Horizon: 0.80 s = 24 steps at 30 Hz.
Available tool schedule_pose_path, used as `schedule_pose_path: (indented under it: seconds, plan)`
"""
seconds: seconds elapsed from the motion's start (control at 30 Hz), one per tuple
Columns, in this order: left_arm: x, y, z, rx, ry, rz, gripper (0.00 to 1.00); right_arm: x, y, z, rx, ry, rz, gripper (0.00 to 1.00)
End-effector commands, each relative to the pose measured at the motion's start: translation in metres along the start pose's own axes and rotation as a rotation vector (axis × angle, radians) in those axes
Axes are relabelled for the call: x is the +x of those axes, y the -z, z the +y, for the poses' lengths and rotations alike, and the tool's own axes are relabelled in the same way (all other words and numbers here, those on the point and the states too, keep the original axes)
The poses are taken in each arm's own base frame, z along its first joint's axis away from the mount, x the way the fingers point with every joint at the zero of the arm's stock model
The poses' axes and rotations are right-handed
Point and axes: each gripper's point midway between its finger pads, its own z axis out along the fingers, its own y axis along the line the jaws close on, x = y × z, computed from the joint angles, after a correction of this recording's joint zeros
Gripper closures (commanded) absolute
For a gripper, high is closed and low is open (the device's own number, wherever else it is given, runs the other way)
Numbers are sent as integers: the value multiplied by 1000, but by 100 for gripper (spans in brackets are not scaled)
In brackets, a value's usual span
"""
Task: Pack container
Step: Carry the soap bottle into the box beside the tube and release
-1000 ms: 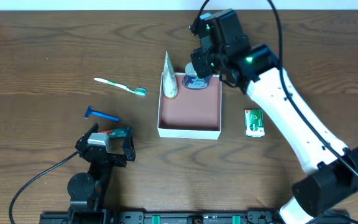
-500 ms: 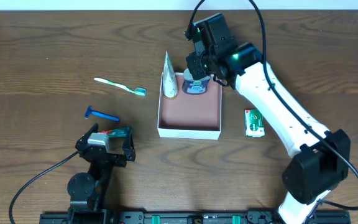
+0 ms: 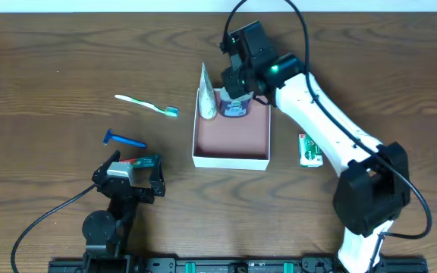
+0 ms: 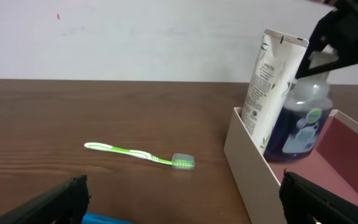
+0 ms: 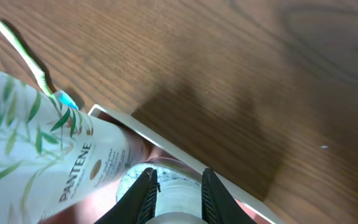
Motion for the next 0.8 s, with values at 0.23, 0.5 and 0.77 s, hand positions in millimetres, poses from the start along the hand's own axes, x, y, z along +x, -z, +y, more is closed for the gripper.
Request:
schedule_pose_path:
  seconds: [0.23,0.5,0.77]
  plan:
    - [17,-1,-2,16,5,53,2,1,-15,15,-18,13,2,98]
    - [17,-1,-2,16,5,53,2,0,-15,15,-19,13,-5,95]
    - [17,-1,-2,16,5,53,2,6,-16,19,-21,19,17,75]
